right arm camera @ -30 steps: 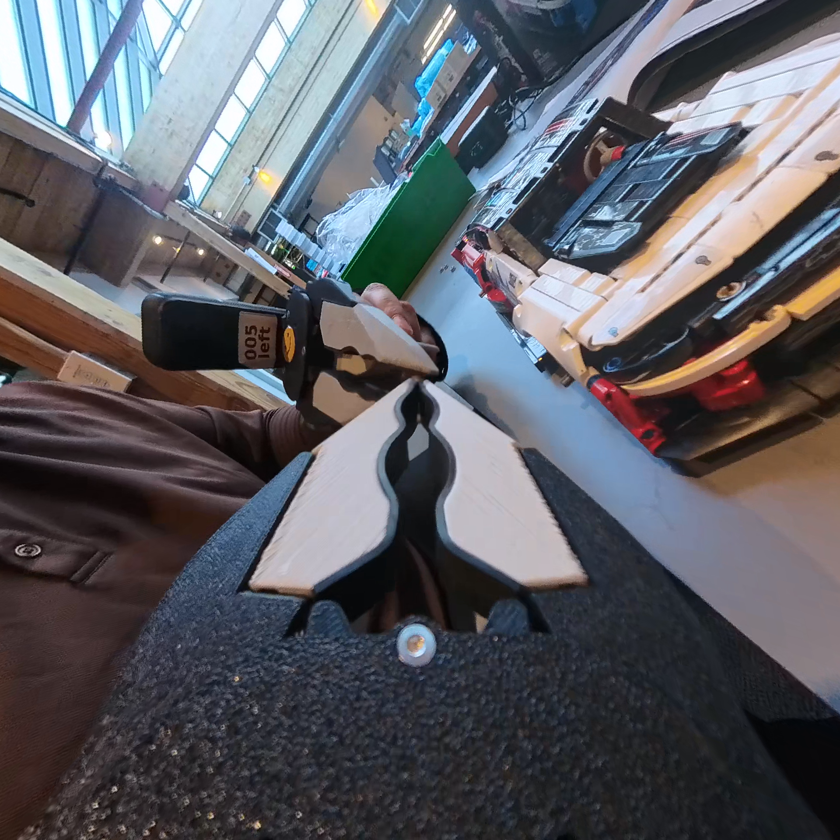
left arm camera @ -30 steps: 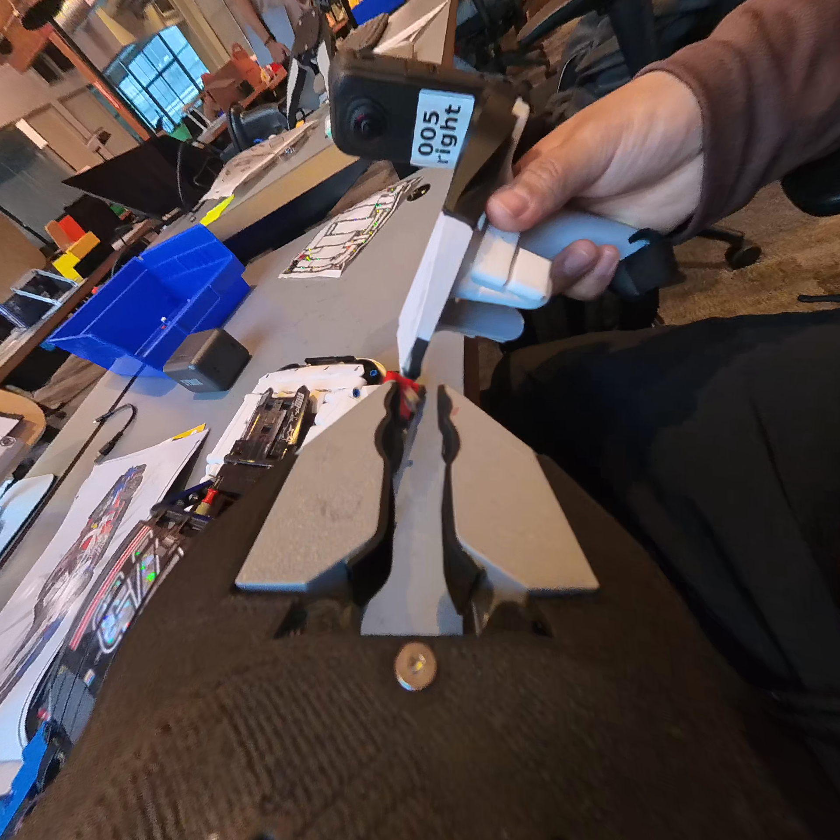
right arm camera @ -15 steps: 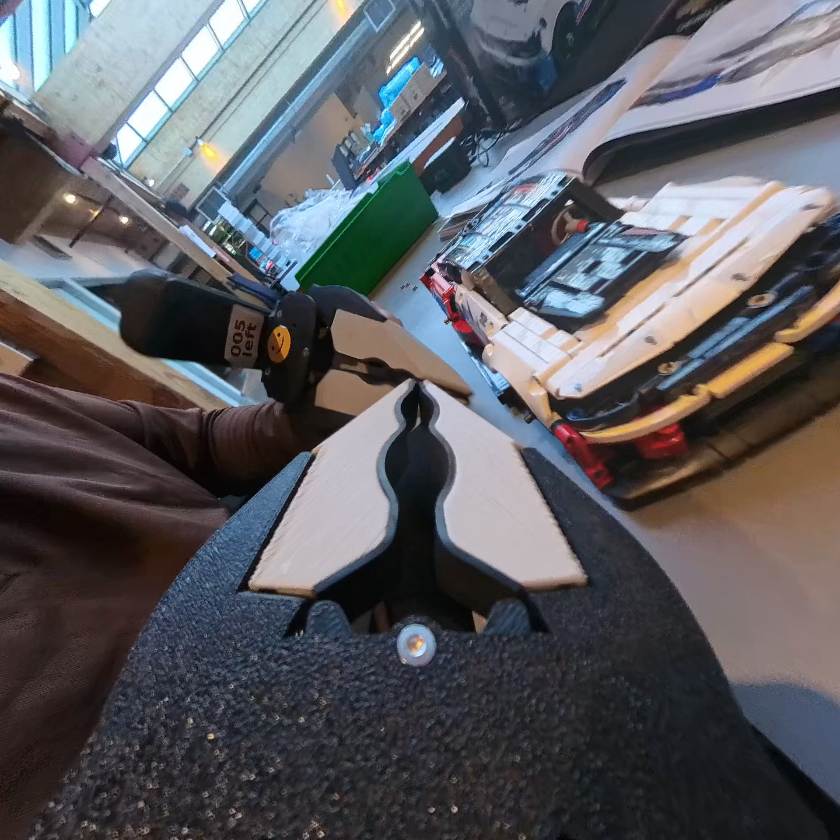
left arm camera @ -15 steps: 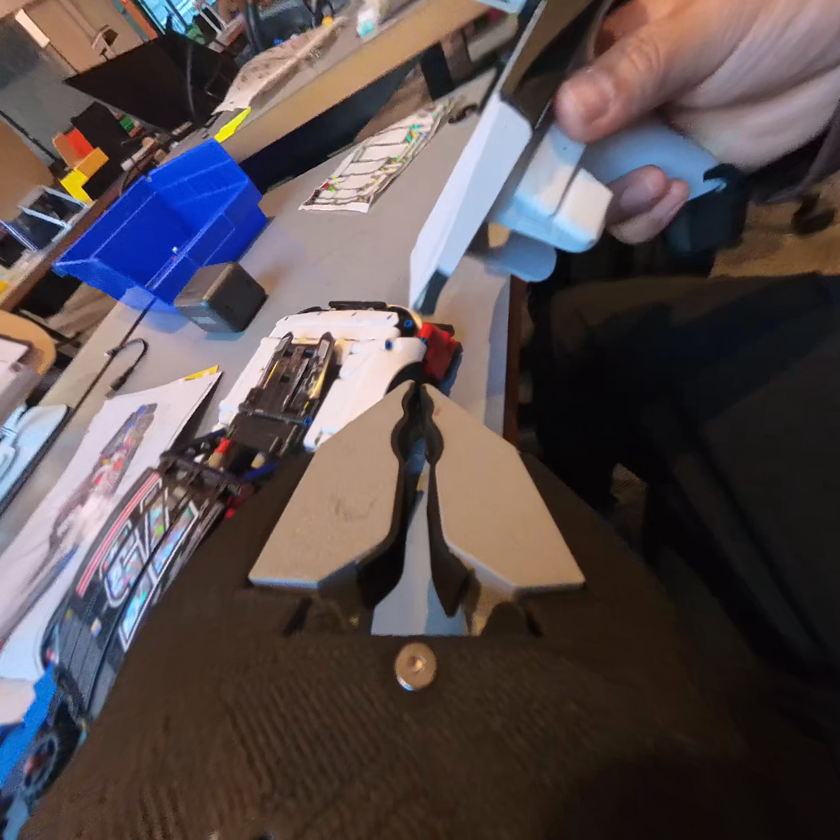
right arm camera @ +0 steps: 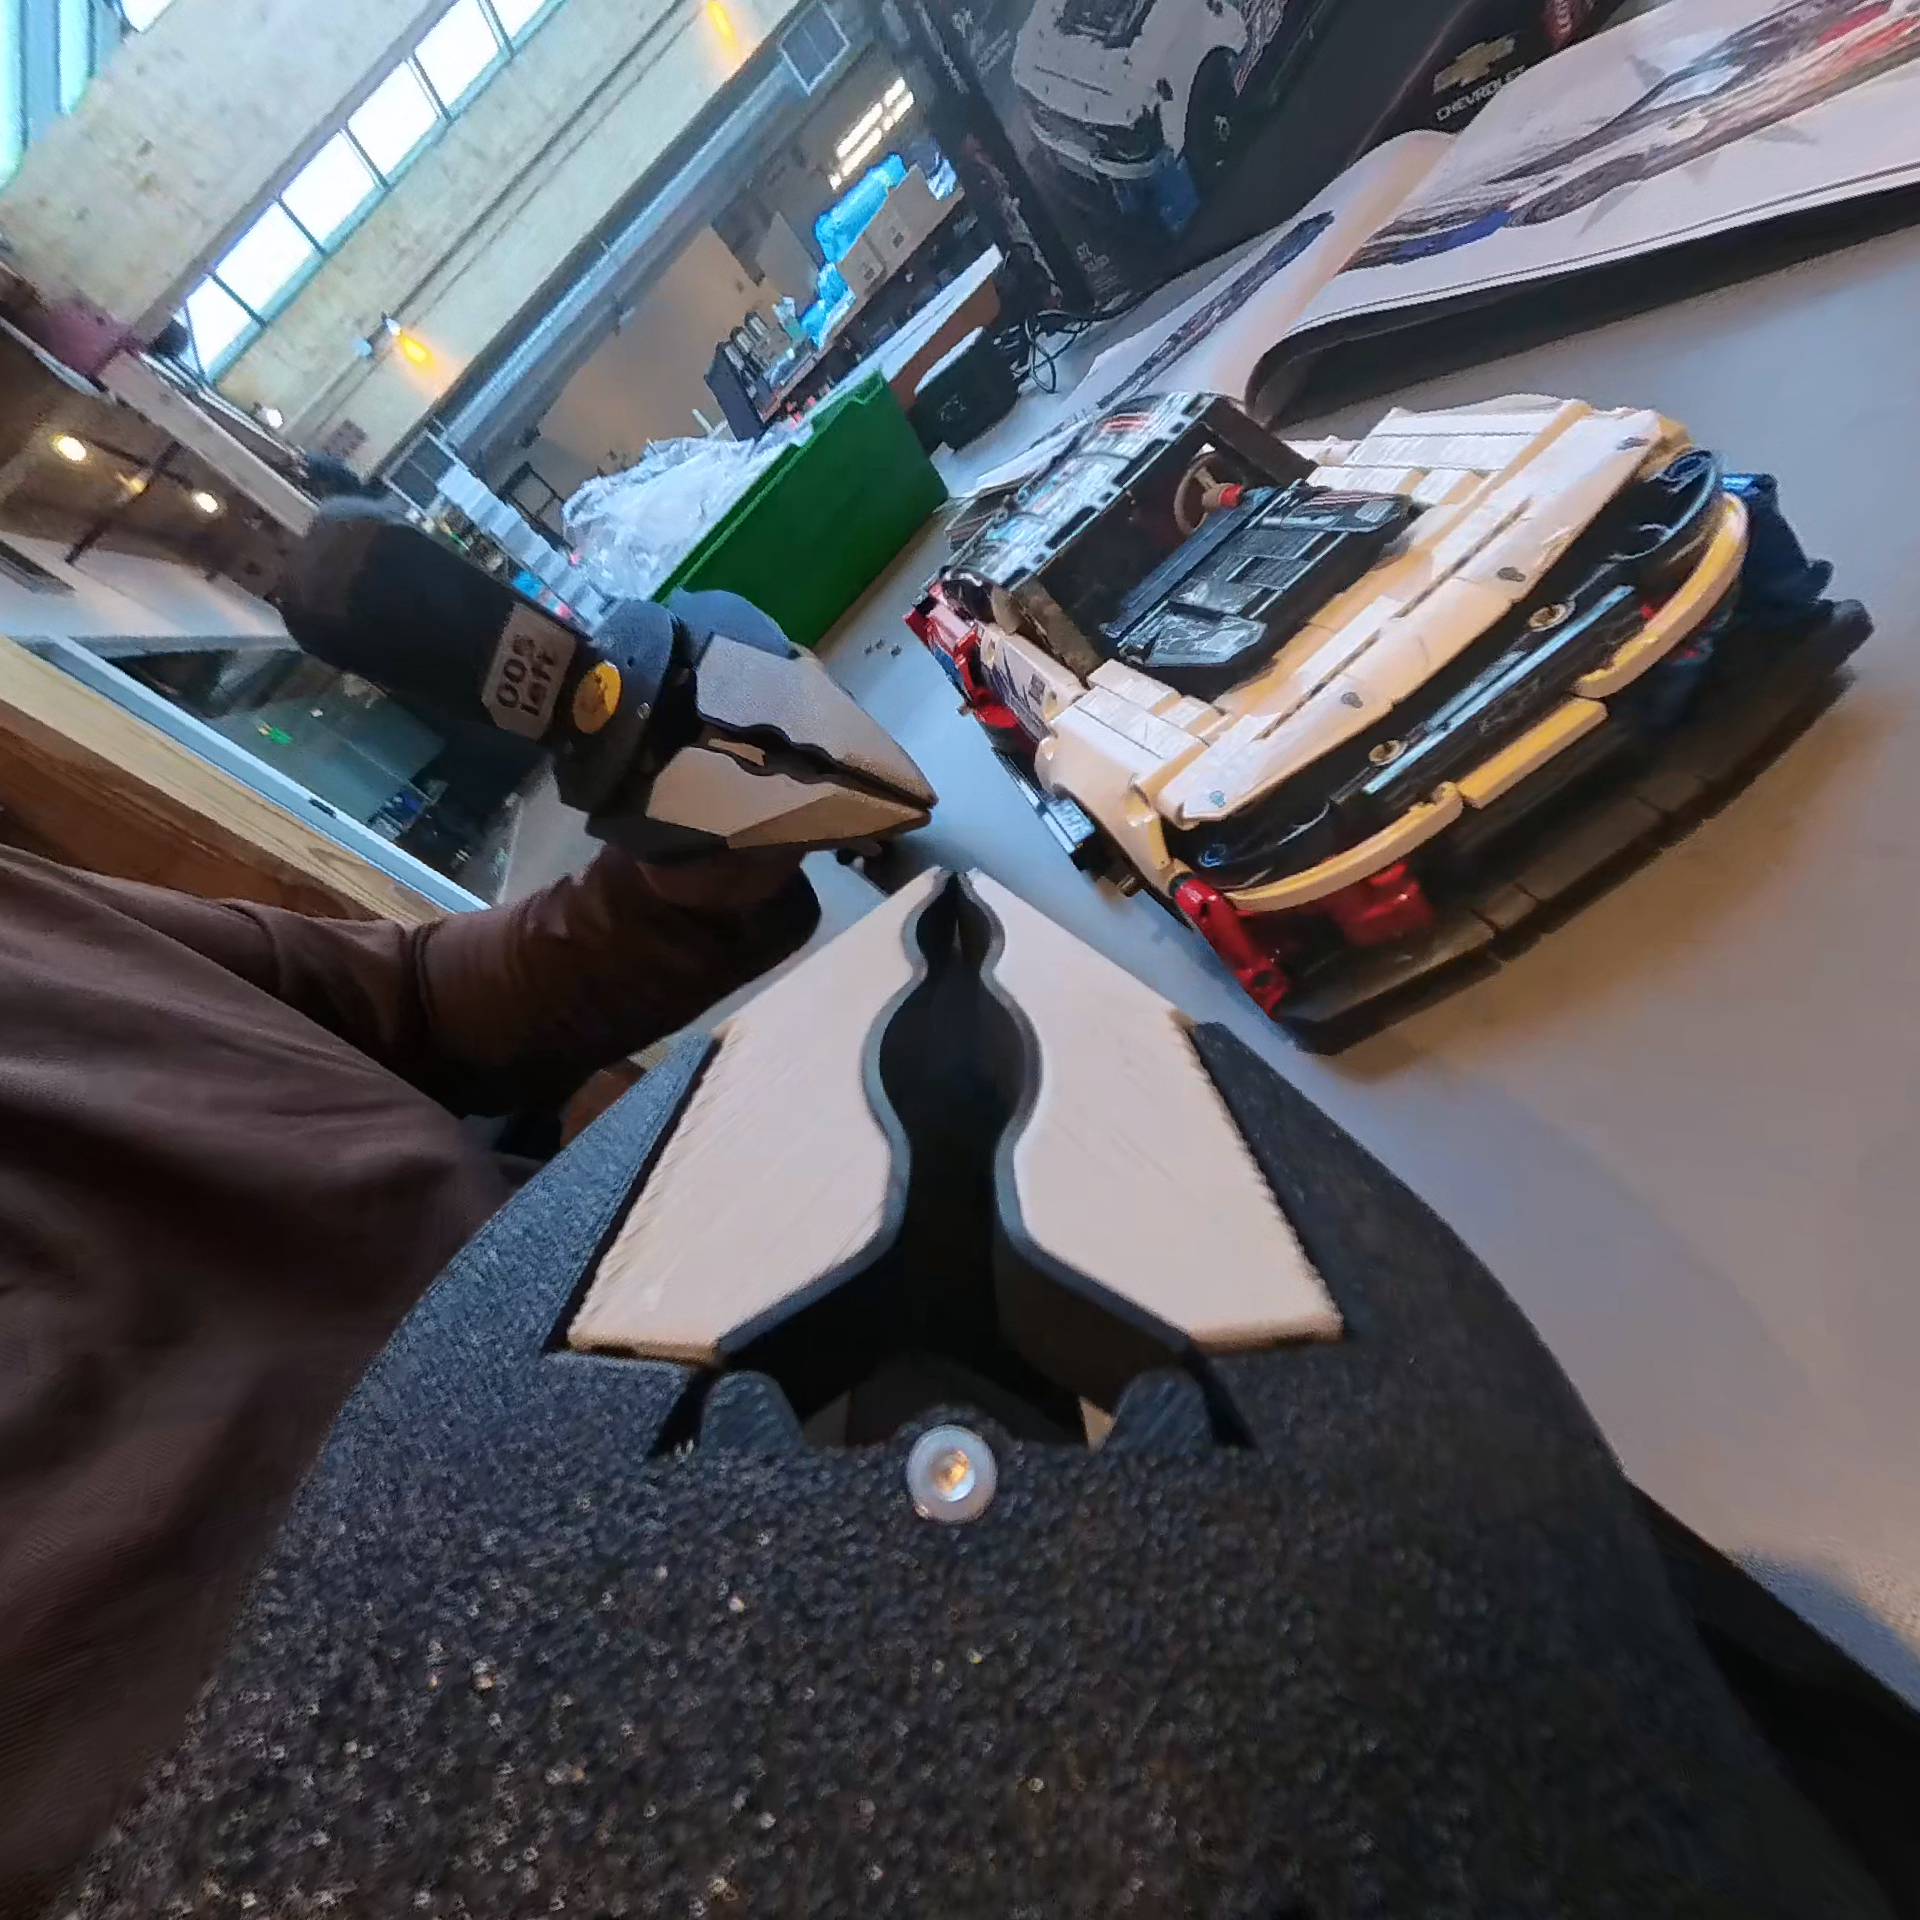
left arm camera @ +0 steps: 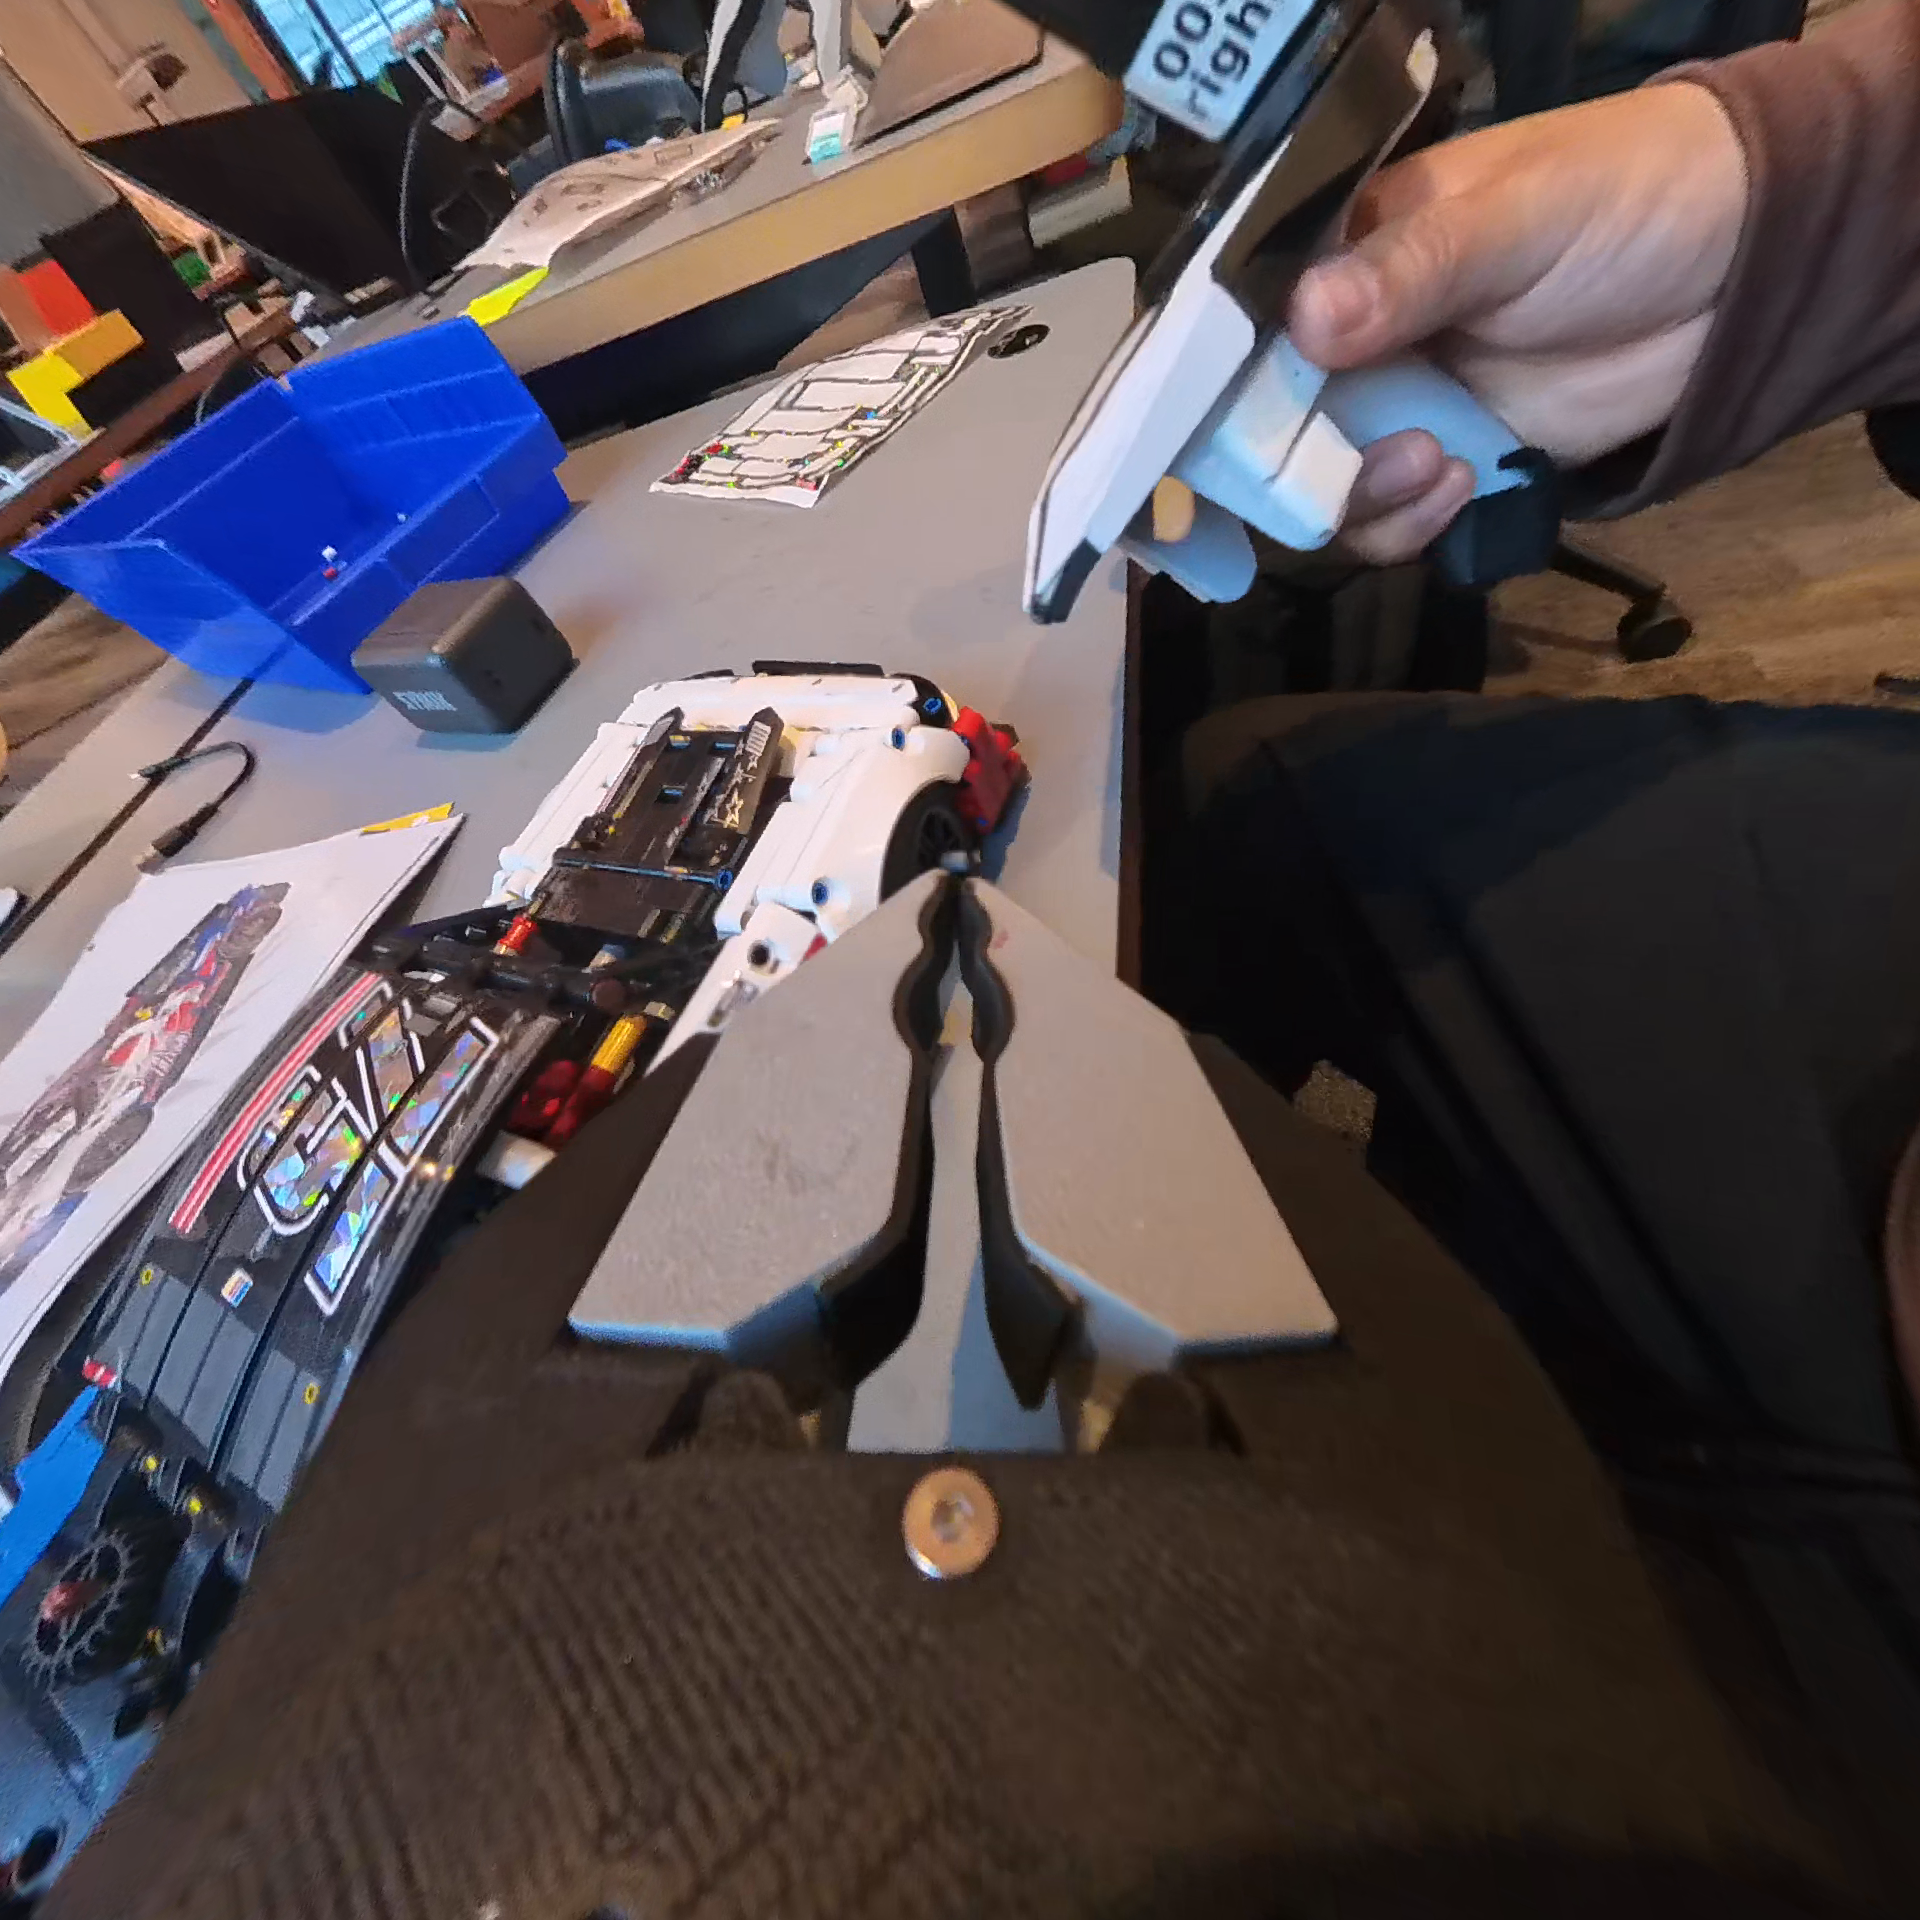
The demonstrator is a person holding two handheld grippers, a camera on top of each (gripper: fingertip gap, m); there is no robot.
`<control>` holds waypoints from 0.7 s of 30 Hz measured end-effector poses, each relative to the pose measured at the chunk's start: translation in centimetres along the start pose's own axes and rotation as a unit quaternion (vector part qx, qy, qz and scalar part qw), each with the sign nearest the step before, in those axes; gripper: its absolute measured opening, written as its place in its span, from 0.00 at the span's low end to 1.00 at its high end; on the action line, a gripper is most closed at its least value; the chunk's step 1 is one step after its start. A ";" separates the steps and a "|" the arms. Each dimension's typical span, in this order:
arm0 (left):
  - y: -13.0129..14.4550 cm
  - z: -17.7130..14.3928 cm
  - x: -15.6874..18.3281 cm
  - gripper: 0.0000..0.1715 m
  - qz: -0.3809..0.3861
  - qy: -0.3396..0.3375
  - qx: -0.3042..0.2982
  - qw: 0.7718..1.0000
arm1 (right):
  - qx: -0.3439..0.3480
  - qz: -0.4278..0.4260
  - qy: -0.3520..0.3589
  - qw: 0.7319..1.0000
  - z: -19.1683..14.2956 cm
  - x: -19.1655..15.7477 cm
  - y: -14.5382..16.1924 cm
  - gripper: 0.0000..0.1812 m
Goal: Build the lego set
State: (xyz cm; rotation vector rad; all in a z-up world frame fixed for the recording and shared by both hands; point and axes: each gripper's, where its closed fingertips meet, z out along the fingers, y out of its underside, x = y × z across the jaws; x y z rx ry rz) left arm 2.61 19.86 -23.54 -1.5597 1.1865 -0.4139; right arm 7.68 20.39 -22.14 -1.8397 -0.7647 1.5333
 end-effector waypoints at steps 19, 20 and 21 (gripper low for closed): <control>1.0 -17.0 4.7 0.29 -0.123 -0.205 0.011 0.971 | -0.026 -0.328 0.118 0.937 -0.5 -4.4 1.3 0.12; 1.3 -17.8 5.7 0.32 -0.134 -0.222 0.017 0.966 | -0.035 -0.341 0.120 0.932 -0.4 -4.6 2.3 0.15; 1.6 -18.5 7.0 0.32 -0.152 -0.232 0.024 0.960 | -0.048 -0.348 0.114 0.929 -0.4 -4.9 3.7 0.18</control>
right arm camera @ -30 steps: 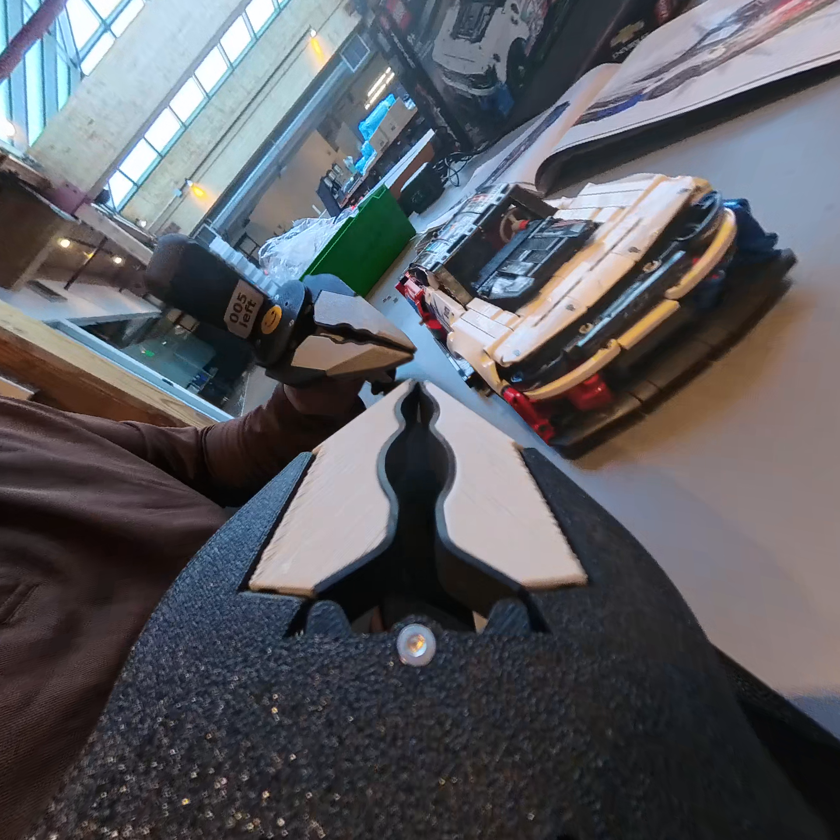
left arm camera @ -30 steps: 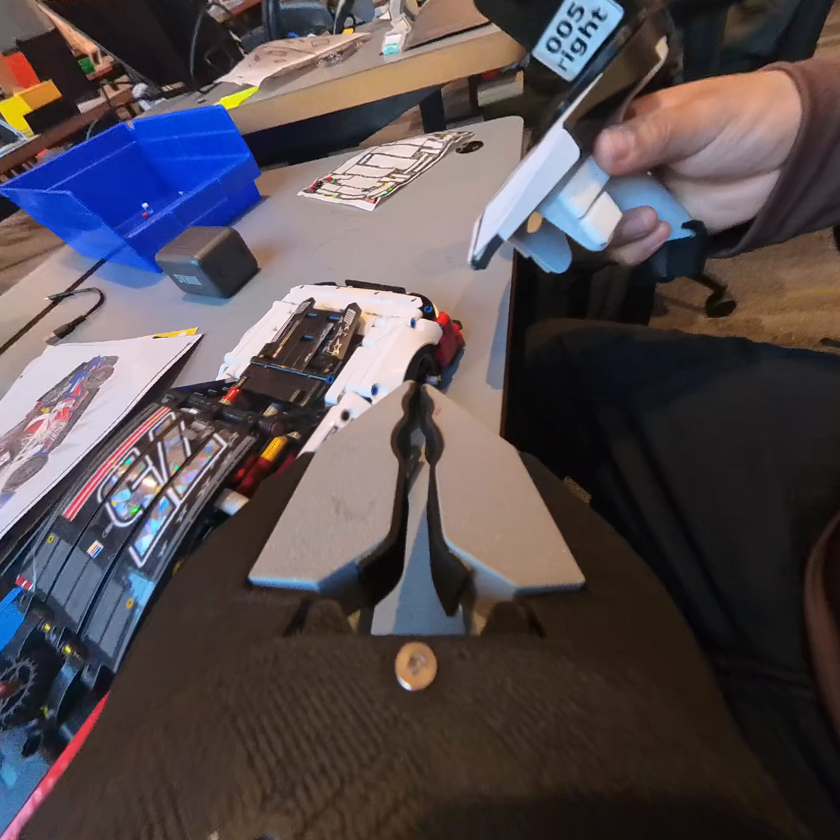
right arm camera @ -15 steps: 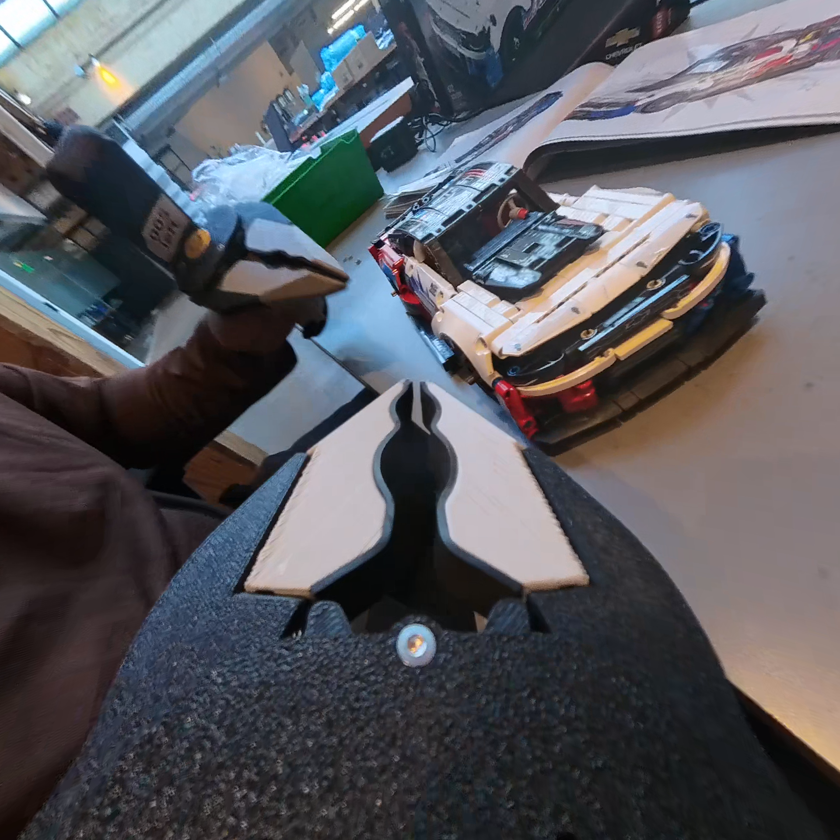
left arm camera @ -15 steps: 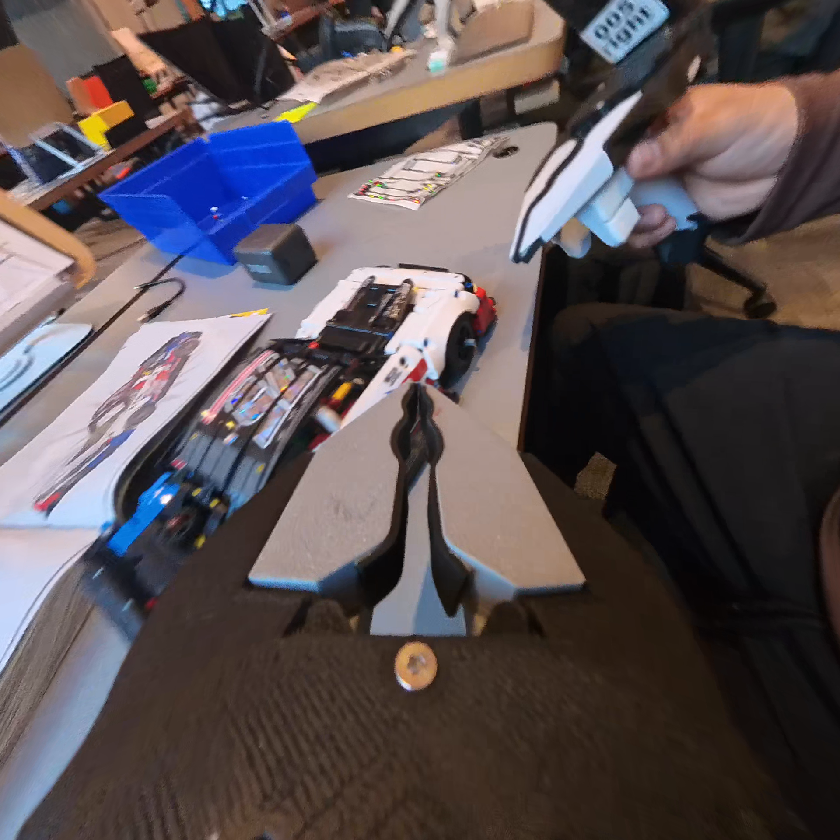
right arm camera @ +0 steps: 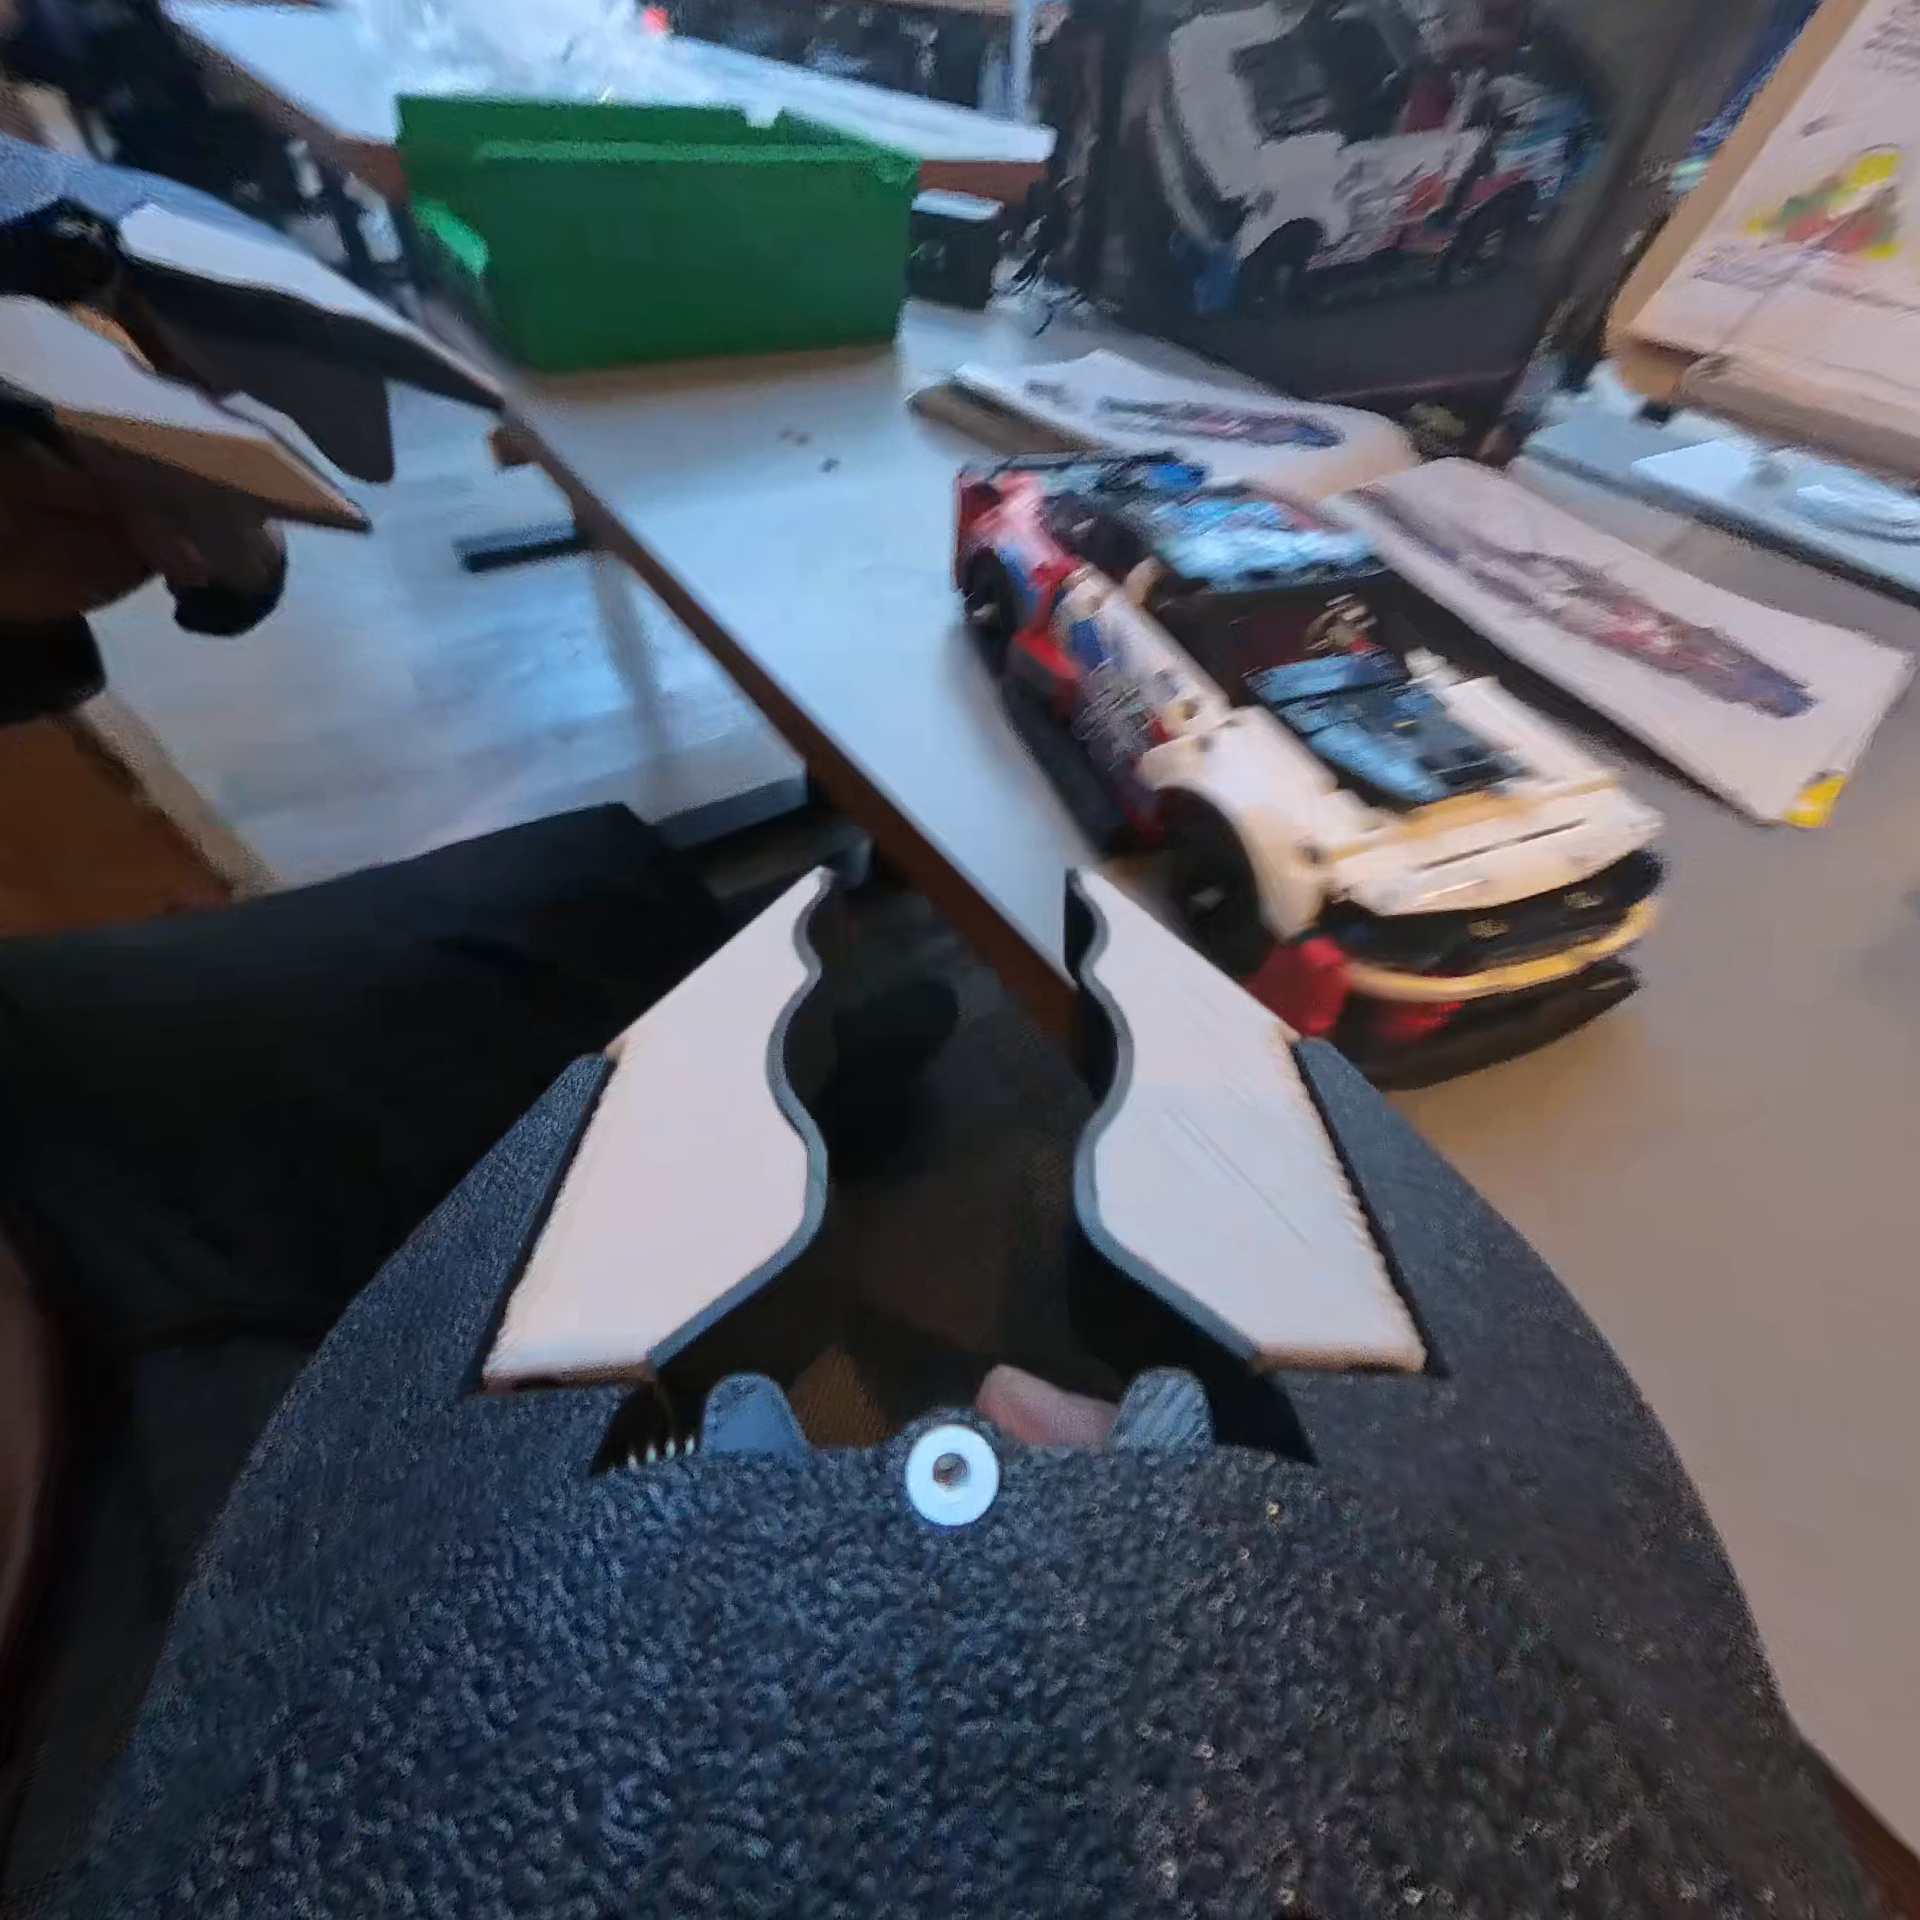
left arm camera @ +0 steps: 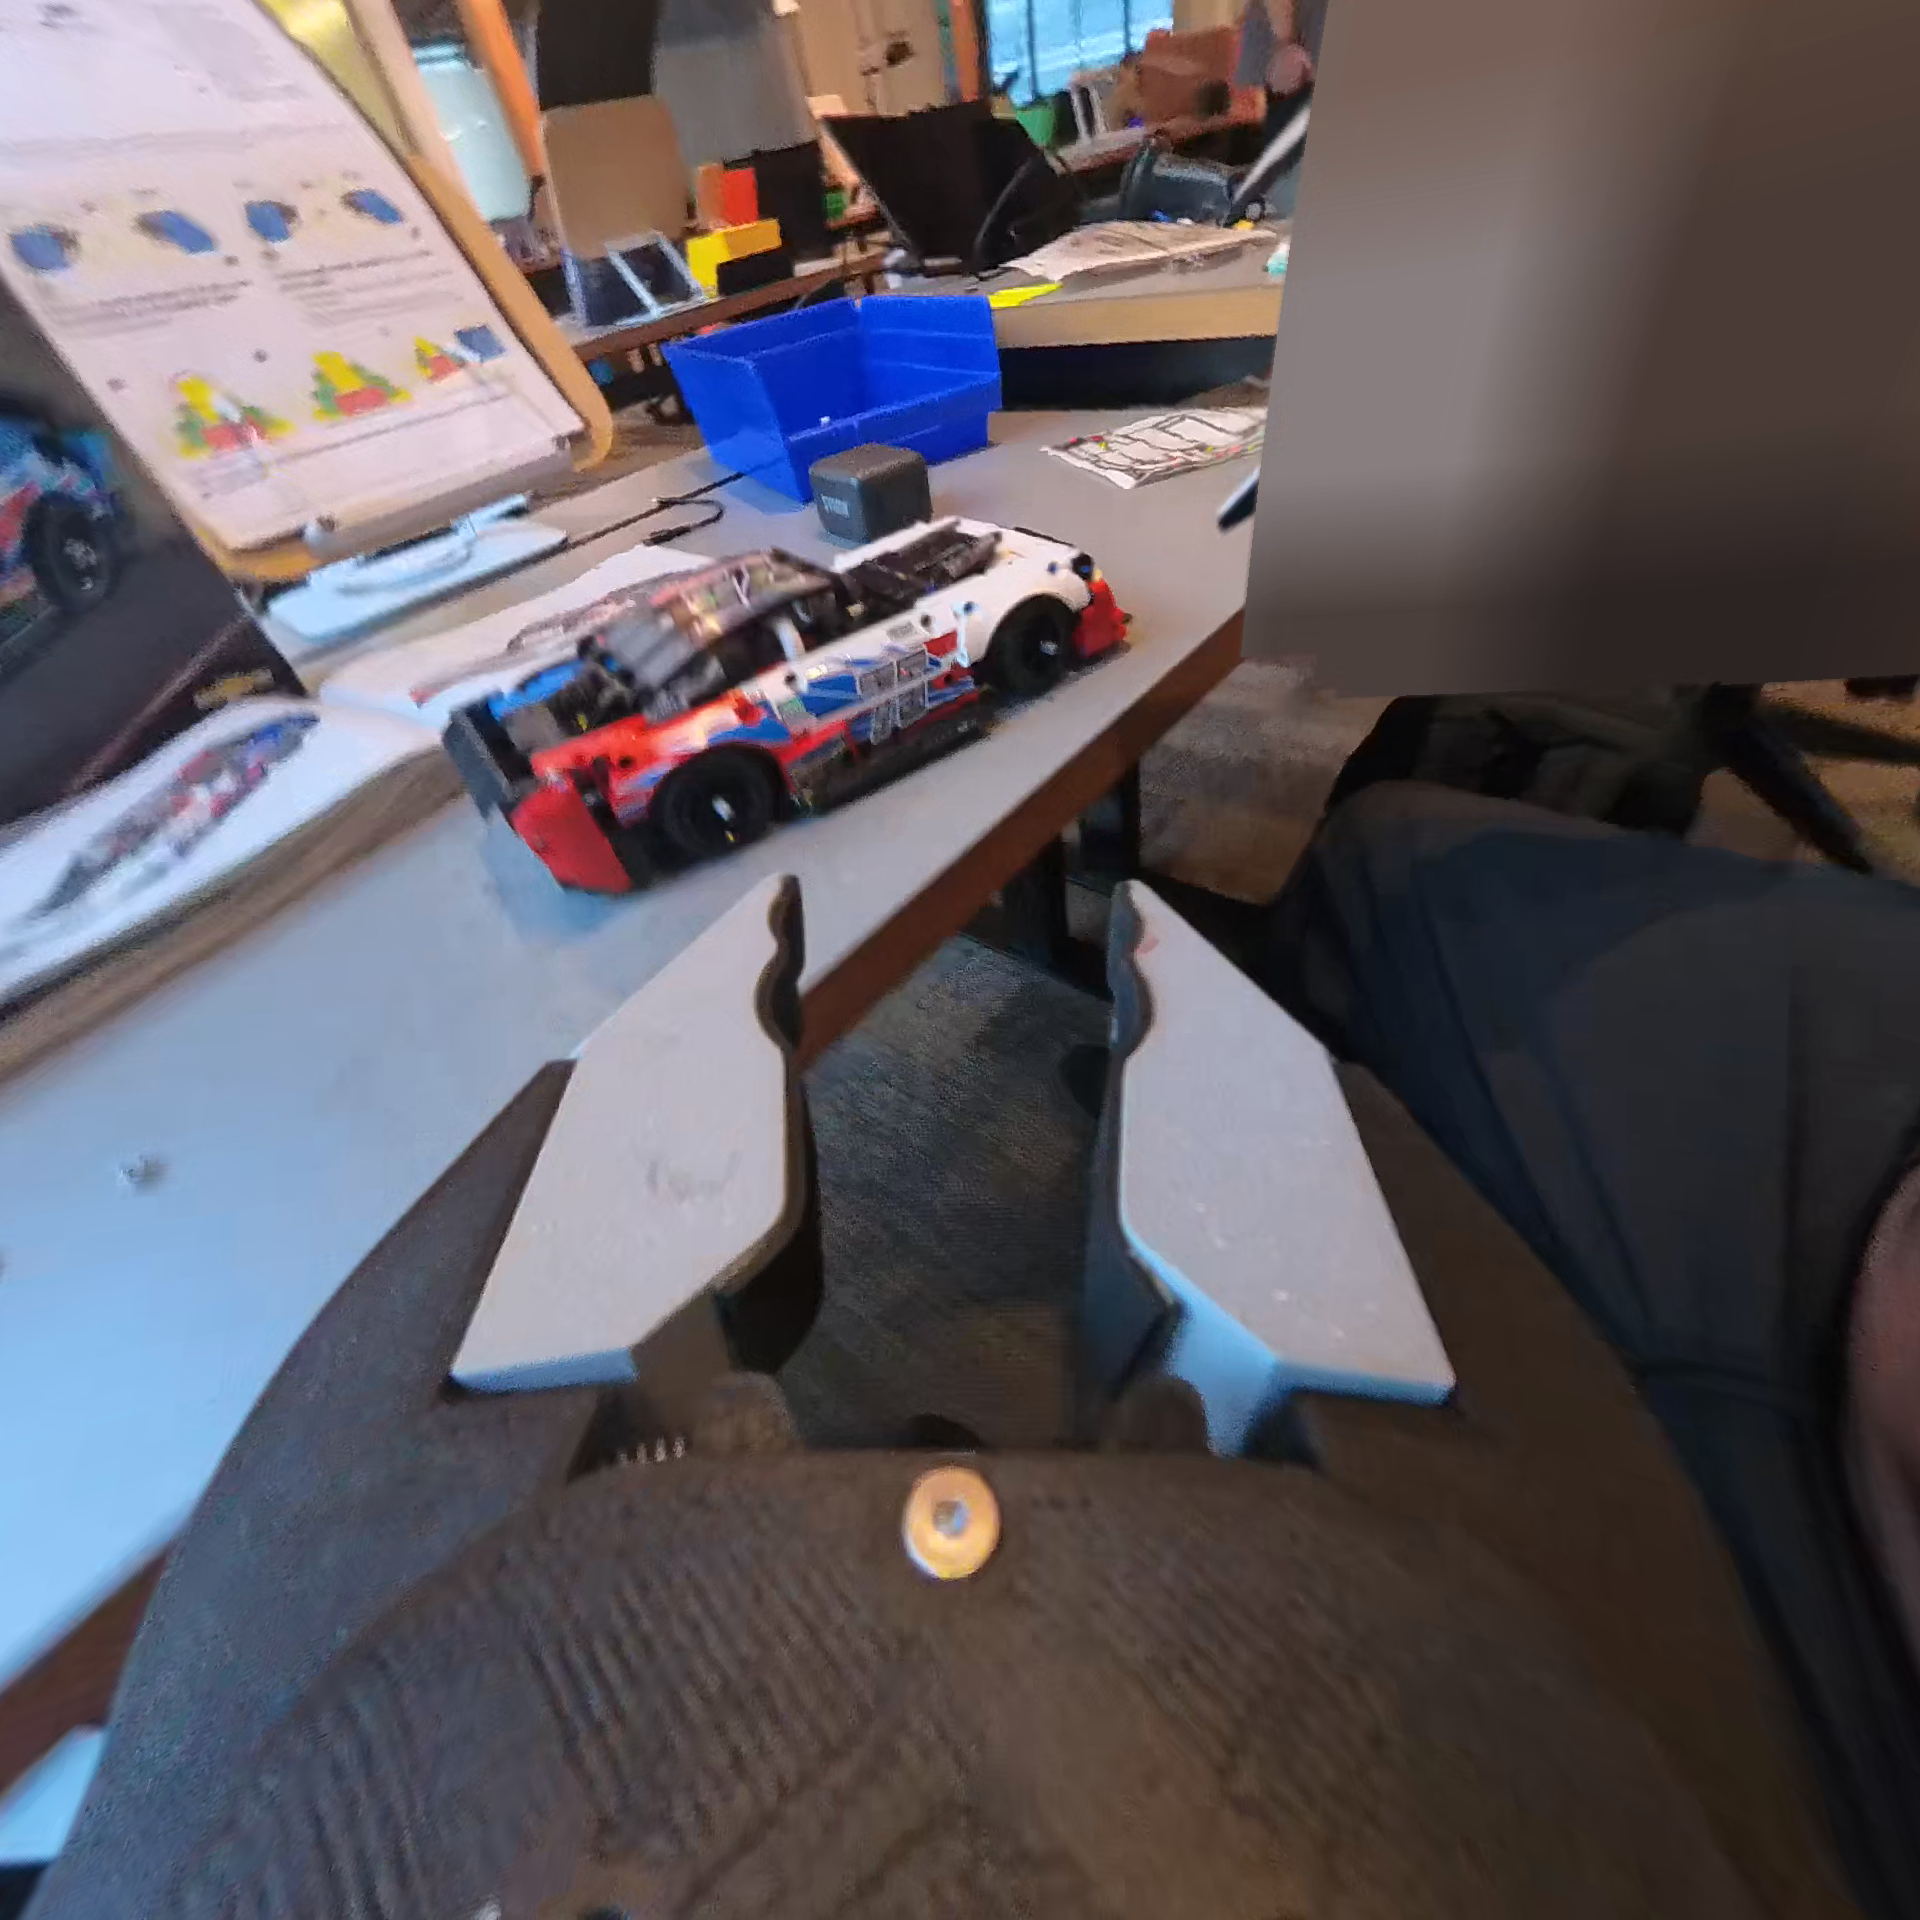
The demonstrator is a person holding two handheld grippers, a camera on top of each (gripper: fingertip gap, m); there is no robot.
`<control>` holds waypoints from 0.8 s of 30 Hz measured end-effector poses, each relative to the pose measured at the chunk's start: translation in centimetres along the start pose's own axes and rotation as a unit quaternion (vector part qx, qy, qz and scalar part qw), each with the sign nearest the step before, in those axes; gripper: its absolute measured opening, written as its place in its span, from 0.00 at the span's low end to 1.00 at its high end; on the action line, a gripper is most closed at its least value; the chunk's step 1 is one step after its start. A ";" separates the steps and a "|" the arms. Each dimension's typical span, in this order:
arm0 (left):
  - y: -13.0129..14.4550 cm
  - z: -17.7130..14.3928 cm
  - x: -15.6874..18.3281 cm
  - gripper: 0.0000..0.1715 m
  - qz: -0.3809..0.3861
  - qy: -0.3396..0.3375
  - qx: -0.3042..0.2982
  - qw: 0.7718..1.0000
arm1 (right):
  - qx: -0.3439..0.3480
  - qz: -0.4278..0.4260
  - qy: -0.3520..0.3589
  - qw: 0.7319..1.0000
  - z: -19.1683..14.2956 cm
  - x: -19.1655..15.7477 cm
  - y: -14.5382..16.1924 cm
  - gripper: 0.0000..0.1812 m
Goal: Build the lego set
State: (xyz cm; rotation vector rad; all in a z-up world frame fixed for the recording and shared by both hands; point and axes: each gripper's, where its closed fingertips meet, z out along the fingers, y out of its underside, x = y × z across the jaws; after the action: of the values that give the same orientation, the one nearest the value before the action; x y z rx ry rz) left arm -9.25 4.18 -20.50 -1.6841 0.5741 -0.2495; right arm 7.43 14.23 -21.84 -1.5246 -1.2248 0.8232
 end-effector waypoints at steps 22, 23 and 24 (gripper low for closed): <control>13.4 -18.5 14.8 0.58 -0.151 -0.226 -0.133 0.953 | -0.260 -0.252 -0.140 0.922 12.3 -20.5 17.5 0.40; 13.5 -19.2 15.0 0.57 -0.148 -0.234 -0.129 0.952 | -0.278 -0.241 -0.149 0.918 12.8 -21.1 18.3 0.43; 13.9 -19.8 15.1 0.56 -0.148 -0.241 -0.130 0.950 | -0.297 -0.226 -0.157 0.914 13.5 -21.6 19.2 0.44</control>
State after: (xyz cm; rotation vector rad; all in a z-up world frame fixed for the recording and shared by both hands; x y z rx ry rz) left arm -8.95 -21.82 -32.27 -1.9988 -0.0166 0.0327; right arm -4.80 -3.18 -45.52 -1.4955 -2.1144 0.4008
